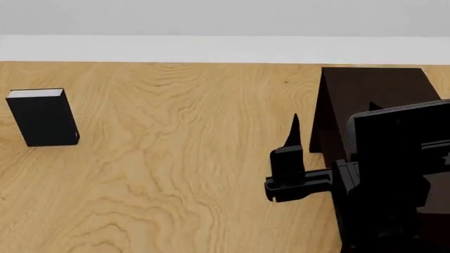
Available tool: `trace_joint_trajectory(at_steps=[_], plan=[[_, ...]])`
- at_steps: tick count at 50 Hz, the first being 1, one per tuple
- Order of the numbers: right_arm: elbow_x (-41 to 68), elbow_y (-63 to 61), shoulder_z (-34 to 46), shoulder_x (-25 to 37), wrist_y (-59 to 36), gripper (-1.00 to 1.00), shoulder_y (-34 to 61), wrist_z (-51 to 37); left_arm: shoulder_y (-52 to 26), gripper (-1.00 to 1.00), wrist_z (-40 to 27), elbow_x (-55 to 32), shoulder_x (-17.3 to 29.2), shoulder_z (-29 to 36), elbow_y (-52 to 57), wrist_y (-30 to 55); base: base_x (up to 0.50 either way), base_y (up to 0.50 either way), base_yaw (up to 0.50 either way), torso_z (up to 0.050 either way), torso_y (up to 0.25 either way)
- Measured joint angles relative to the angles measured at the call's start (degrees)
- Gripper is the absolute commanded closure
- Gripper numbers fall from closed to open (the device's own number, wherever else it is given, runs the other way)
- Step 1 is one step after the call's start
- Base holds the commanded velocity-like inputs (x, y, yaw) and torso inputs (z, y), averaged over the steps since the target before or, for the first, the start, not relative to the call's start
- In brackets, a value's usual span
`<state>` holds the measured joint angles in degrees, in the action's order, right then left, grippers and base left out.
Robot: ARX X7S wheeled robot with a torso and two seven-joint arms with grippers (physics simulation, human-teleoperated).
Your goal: Pick up the book on the right and place it on the cabinet shelf.
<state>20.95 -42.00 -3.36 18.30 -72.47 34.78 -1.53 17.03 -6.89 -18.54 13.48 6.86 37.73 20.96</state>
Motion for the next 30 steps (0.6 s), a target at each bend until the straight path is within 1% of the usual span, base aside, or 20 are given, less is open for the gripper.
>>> trace_joint_trajectory(at_steps=[25, 30], plan=[[0.7, -0.5, 0.6, 0.8, 0.2, -1.00, -0.6, -0.1, 0.0, -1.00, -1.0, 0.0, 0.8, 0.9, 0.4, -0.1, 0.31, 0.00, 0.00, 0.000, 0.001], [0.9, -0.6, 0.6, 0.9, 0.0, -1.00, -0.7, -0.2, 0.0, -1.00, -1.3, 0.0, 0.9, 1.0, 0.5, -0.2, 0.13, 0.00, 0.00, 0.000, 0.002]])
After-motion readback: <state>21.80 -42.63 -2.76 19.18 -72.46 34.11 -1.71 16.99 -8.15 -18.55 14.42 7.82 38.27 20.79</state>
